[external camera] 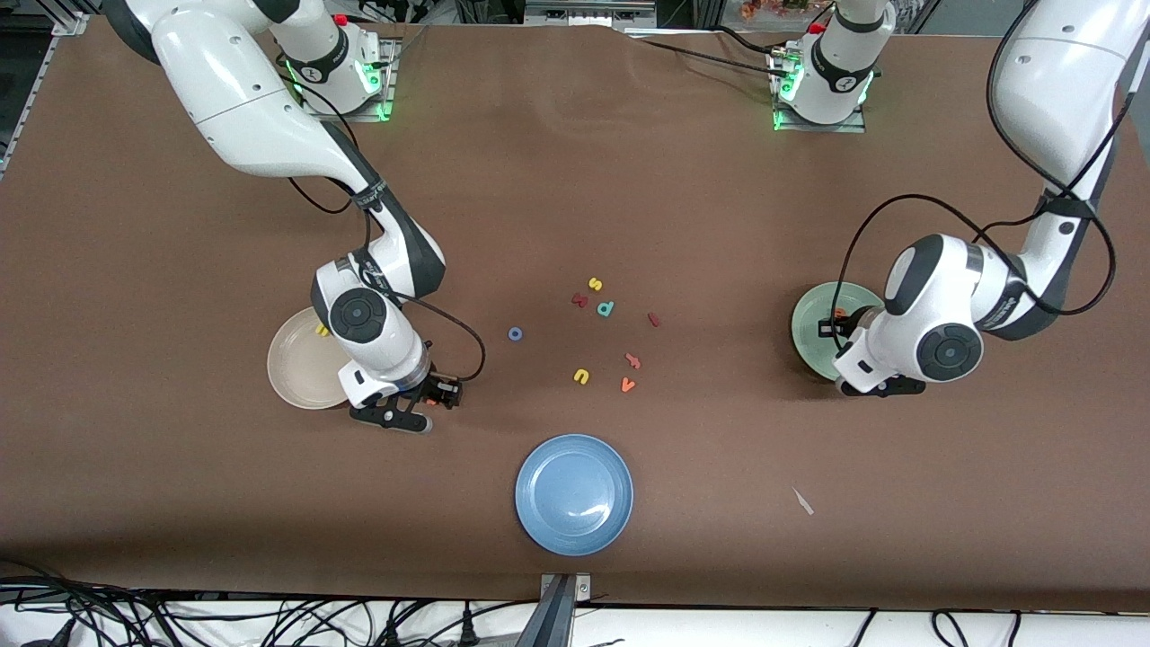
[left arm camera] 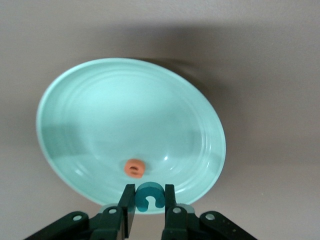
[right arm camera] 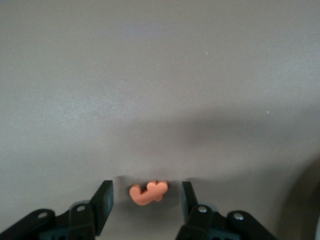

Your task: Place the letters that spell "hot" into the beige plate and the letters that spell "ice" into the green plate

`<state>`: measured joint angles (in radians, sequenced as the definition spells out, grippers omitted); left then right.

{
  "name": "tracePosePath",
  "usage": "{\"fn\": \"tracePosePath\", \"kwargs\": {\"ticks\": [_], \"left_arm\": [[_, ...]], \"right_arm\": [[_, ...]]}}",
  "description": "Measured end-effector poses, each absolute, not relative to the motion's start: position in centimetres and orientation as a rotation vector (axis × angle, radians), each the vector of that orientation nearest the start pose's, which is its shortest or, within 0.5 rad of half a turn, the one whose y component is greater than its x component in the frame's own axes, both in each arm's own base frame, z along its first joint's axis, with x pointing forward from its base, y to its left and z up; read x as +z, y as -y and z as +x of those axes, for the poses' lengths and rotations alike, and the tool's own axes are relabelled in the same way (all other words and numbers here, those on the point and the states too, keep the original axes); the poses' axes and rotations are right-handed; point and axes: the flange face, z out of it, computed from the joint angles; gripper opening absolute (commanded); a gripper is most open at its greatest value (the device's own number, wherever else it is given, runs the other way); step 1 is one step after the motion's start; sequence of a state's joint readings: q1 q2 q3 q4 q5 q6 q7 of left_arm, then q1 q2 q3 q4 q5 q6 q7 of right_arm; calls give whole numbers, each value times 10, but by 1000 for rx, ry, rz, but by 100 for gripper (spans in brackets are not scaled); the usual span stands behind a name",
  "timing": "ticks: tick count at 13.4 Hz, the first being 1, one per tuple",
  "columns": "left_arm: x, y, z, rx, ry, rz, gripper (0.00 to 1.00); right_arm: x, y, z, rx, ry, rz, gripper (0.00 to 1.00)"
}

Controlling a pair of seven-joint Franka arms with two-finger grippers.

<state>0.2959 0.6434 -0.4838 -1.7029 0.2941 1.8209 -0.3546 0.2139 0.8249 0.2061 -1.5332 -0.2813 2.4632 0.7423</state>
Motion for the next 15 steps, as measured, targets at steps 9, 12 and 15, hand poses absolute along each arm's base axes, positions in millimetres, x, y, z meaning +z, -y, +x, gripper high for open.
{"fn": "tracePosePath", "kwargs": {"ticks": [9,12,15], "left_arm": [[236,85,621,619,45,-3015,100],[283,123,621,598,144,-3068,100],[302,178,611,567,348,-3068,99]], "right_arm": [[184,-272,667,-237,-290,-3065,48],[183,-272,667,-238,-290,-3064,52],[180,-272,667,-232,-290,-3065,52]]}}
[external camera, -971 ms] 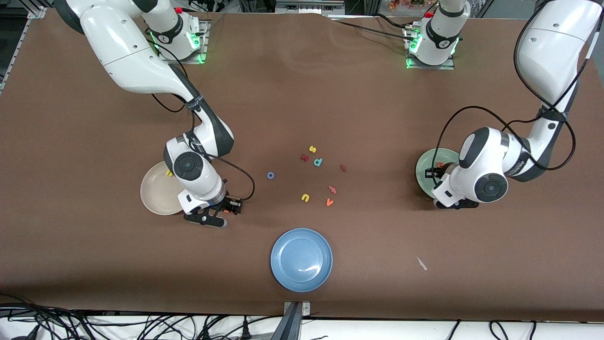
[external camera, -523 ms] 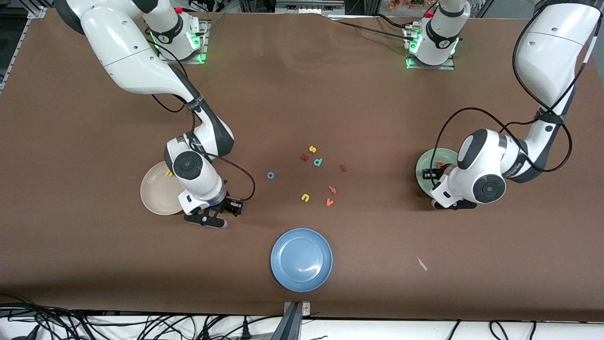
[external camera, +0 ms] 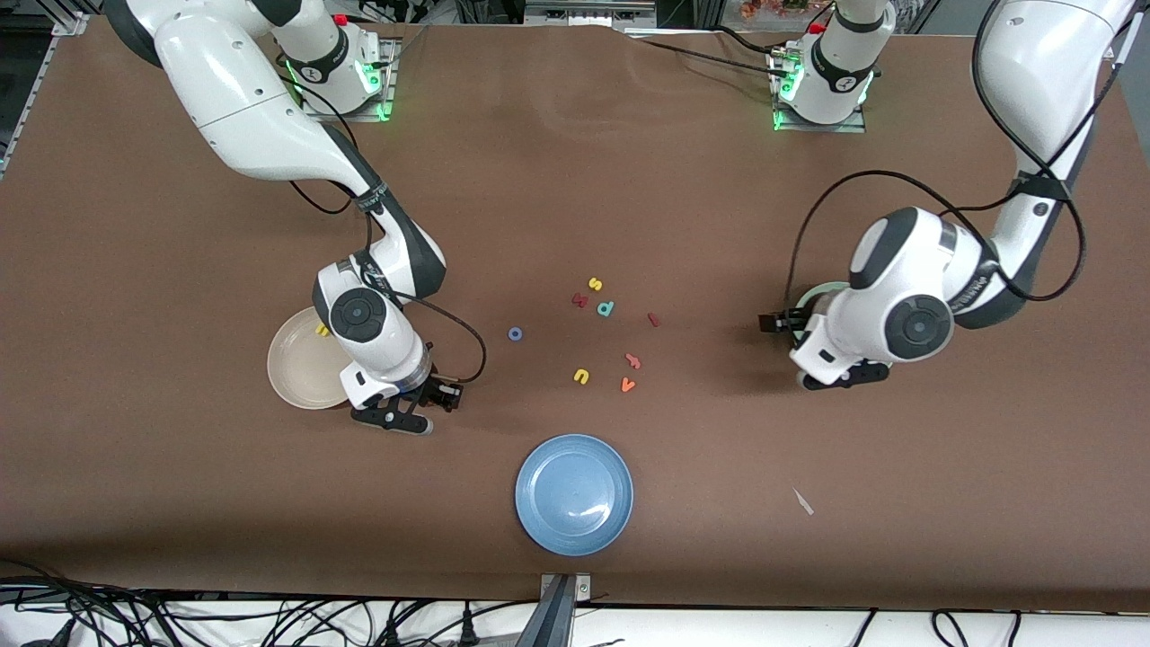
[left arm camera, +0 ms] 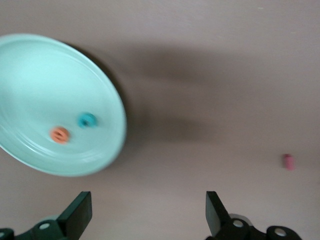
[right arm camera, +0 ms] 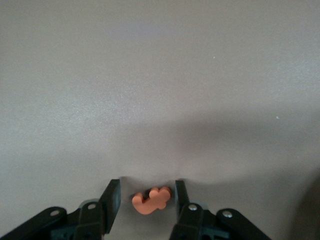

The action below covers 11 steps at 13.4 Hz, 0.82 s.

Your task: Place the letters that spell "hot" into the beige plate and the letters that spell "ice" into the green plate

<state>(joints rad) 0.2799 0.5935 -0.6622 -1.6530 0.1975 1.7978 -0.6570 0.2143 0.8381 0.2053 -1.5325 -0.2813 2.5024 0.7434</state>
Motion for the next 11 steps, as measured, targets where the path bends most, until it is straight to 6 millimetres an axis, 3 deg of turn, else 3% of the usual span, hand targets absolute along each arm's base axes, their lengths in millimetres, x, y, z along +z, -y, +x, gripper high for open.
{"fn": "tracePosePath", "kwargs": {"ticks": [3,6,8,11], "left_arm": [[295,242,600,478,578,-3072,98],[266,288,587,446,757,-3076,98],[247,308,575,427,835,-3078,94],[218,318,560,351,926,-3035,93]], "right_arm": [[178,-273,667,-236,-289,-3062,48],[178,-272,667,-239,-290,-3061,31],[178,-271,667,-241,-292,-3061,24],[179,-270,668,-244,-294,-3063,23]]}}
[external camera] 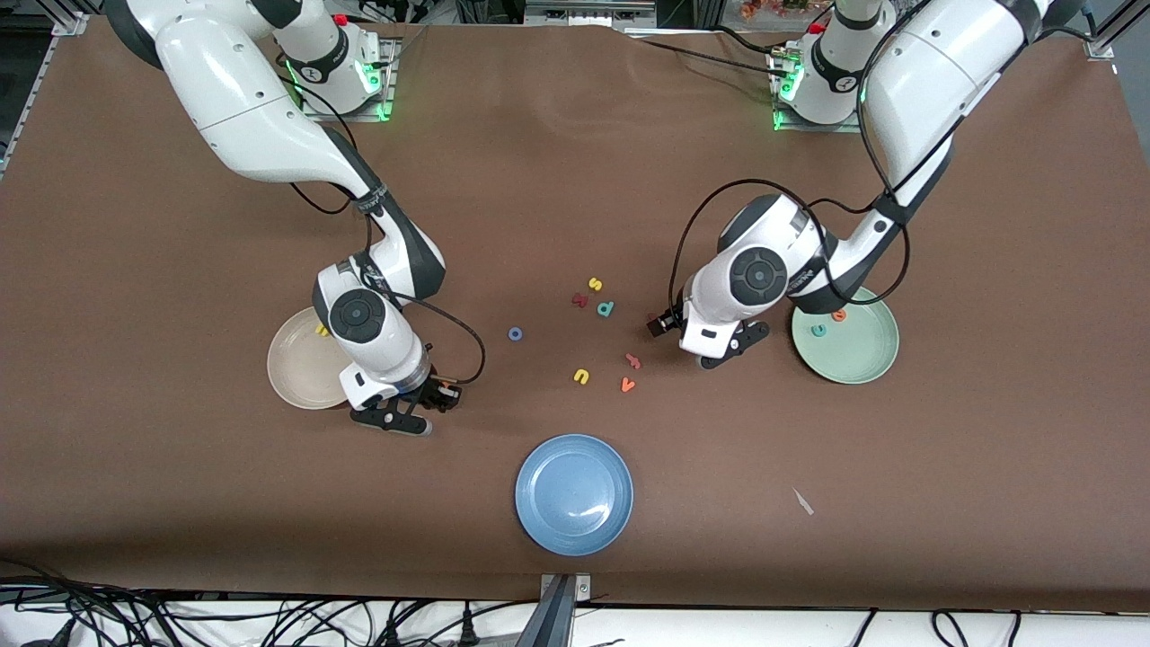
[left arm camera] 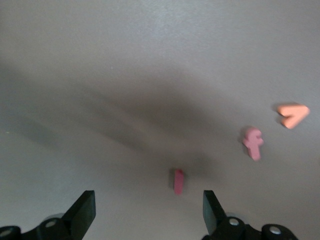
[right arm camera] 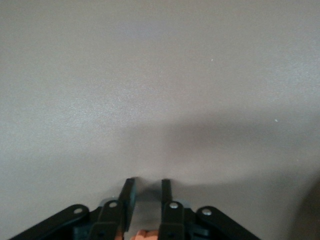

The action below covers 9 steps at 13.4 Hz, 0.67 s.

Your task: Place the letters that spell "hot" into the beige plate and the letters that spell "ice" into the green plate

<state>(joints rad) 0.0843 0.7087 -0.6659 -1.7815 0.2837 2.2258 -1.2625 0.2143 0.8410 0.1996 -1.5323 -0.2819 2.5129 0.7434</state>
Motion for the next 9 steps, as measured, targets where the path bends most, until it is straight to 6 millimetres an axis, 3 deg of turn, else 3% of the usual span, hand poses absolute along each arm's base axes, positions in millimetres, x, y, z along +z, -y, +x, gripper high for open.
{"fn": "tracePosePath", "kwargs": {"ticks": [3,5,9], "left_arm": [[198,330,551,318,1015,-3010,89],[194,340,548,316,1051,-3016,83],[176,347,540,278,1055,-2983,66]], "right_arm": [[179,-268,667,-243,-289,-3068,25],[179,-268,667,-245,-288,-3067,40],[179,-271,665,-245,-329,-3058,49]]}}
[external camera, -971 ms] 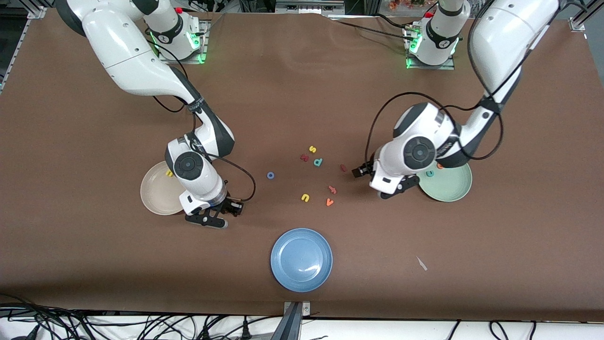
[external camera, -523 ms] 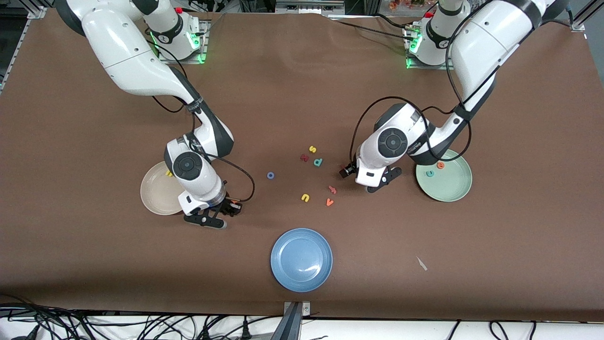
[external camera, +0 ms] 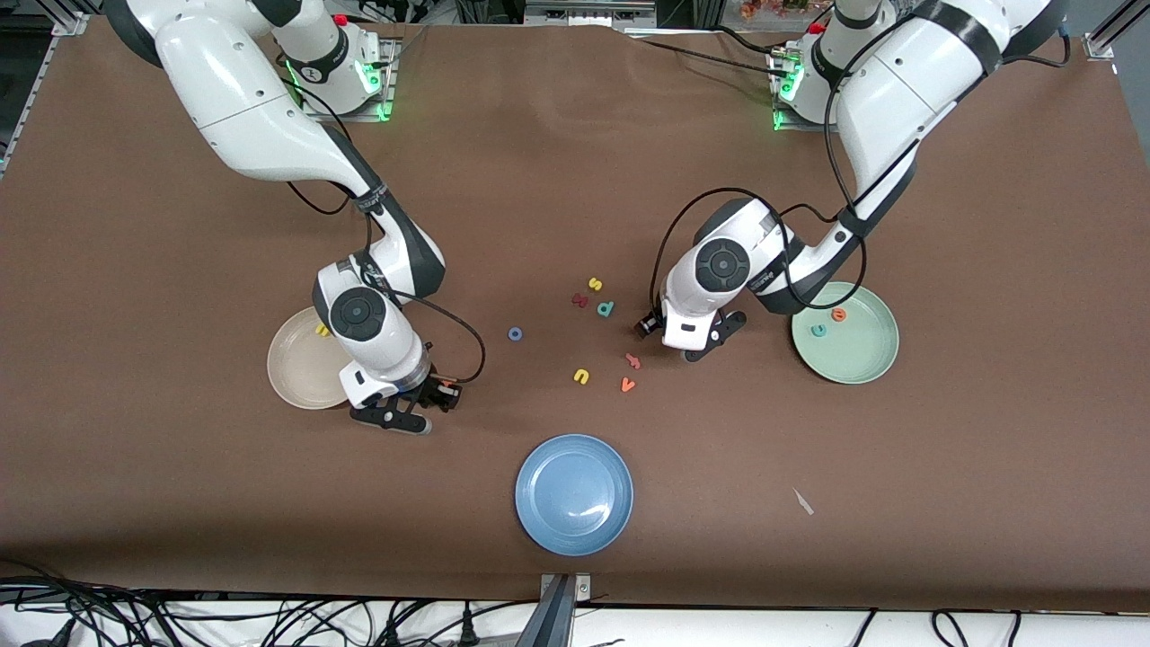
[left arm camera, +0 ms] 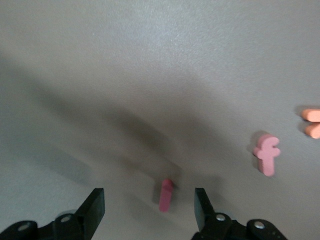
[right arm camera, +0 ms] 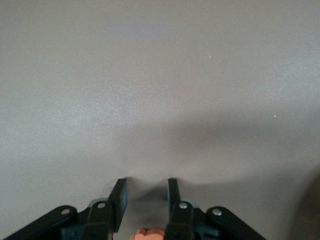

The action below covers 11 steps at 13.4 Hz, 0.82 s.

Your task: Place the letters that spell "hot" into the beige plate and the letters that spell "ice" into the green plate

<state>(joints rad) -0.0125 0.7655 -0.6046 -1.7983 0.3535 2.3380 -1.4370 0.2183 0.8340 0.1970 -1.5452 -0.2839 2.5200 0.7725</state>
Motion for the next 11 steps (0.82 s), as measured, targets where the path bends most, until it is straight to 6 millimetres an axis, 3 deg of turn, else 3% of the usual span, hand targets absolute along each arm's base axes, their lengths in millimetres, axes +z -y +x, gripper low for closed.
{"fn": "tracePosePath", "kwargs": {"ticks": [3,5,6,11], "left_arm": [[166,355,535,250,1043,-2973,37],[168,356,536,244,1045,-2977,5],[169,356,537,242,1046,-2978,0],[171,355,538,239,1027,-2984,0]], "right_arm": [[177,-272,662,-236,-365,-3056,49],[174,-271,658,-226,-416,-3050,49],[174,-272,656,-221,-439,-3046,53],[174,-291,632,-164,-502,-3030,53]]}}
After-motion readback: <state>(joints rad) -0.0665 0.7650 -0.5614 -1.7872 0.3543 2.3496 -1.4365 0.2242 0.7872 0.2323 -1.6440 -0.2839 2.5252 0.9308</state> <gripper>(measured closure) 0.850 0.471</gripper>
